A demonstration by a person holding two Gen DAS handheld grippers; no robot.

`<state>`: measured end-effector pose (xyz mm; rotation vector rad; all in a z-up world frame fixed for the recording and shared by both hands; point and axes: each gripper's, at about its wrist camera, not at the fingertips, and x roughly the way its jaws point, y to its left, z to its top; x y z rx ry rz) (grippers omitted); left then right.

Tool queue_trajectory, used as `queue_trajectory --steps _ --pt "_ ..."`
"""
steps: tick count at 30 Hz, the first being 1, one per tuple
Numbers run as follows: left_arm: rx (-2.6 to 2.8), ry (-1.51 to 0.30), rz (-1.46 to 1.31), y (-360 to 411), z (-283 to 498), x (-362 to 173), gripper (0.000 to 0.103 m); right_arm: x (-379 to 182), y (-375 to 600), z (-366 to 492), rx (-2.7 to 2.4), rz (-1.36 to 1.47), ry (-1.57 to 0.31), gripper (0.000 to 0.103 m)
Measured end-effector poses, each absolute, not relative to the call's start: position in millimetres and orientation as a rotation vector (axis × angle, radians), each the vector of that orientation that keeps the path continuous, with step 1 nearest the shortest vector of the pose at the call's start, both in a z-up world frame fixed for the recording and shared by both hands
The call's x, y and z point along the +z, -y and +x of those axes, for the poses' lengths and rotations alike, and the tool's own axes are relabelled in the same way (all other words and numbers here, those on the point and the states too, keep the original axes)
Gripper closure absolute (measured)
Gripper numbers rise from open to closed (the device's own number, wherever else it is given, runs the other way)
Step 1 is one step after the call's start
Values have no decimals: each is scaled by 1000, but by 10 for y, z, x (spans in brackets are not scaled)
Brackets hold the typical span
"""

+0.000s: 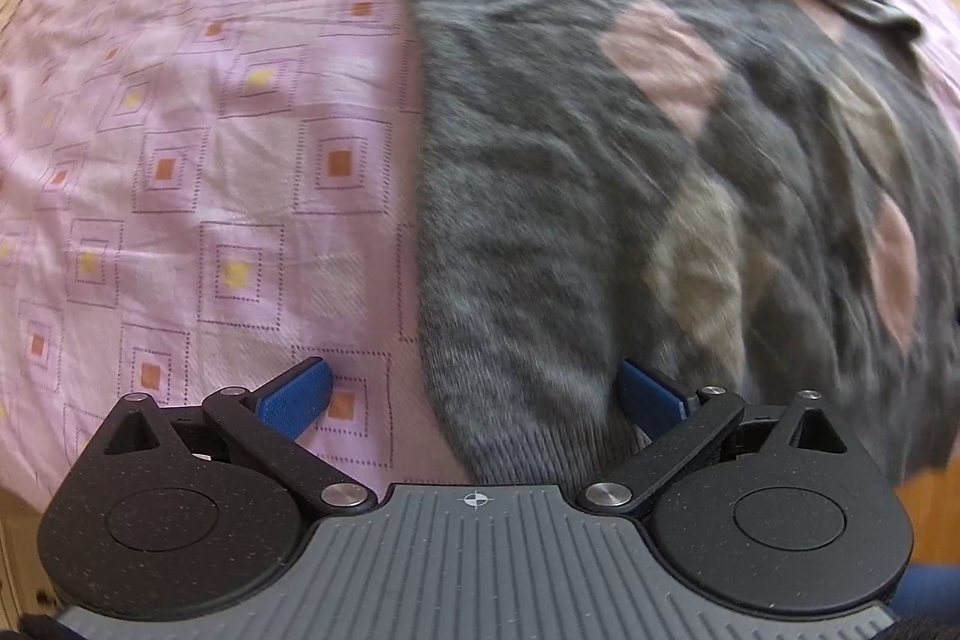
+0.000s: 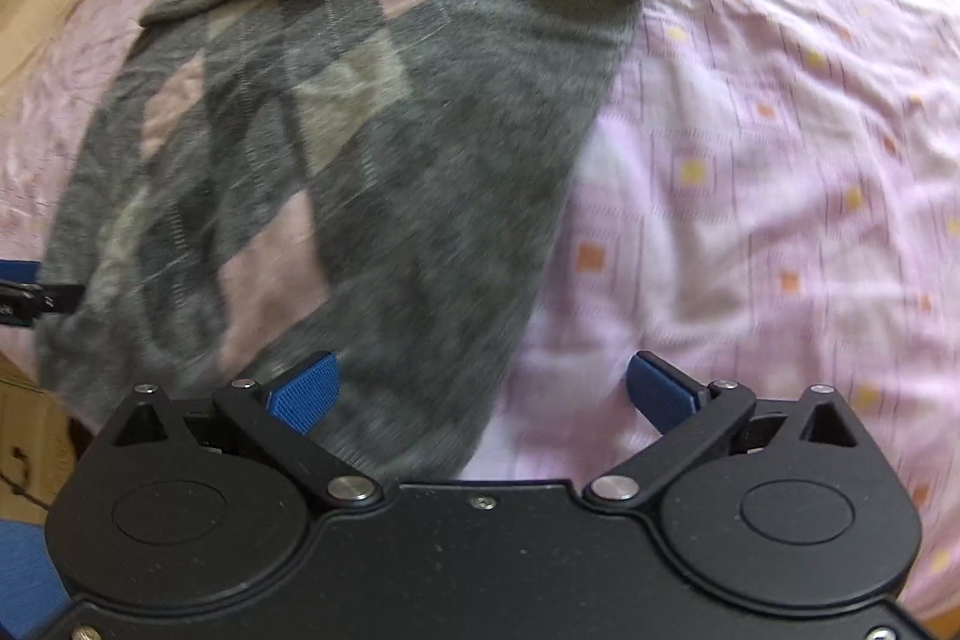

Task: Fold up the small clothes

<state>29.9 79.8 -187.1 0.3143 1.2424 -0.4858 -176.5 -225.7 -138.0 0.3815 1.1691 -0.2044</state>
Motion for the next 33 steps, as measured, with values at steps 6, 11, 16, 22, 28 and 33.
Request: queue_trajectory --steps 6,11,16,22,28,33 --pt "-572 -1218 319 -985 23 -1850 4 -1286 2200 -1927 -191 444 -1147 5" --pt "-602 -1174 350 -1016 -112 -1812 10 -1294 2059 -2046 -132 472 -1144 5" --pt "-589 -1172 303 -971 -59 -1847 11 -1319 1924 -2107 -95 502 -1112 6" --pt "-591 -1164 253 -964 22 -1801 26 -1408 1891 -2071 -103 584 -1116 9" --pt "-607 -1166 223 -947 113 -1770 49 -1497 1909 -2081 -140 662 -1096 15" --pt "-589 -1158 214 -970 135 -1766 66 -1503 1956 -2109 -207 706 -1079 74"
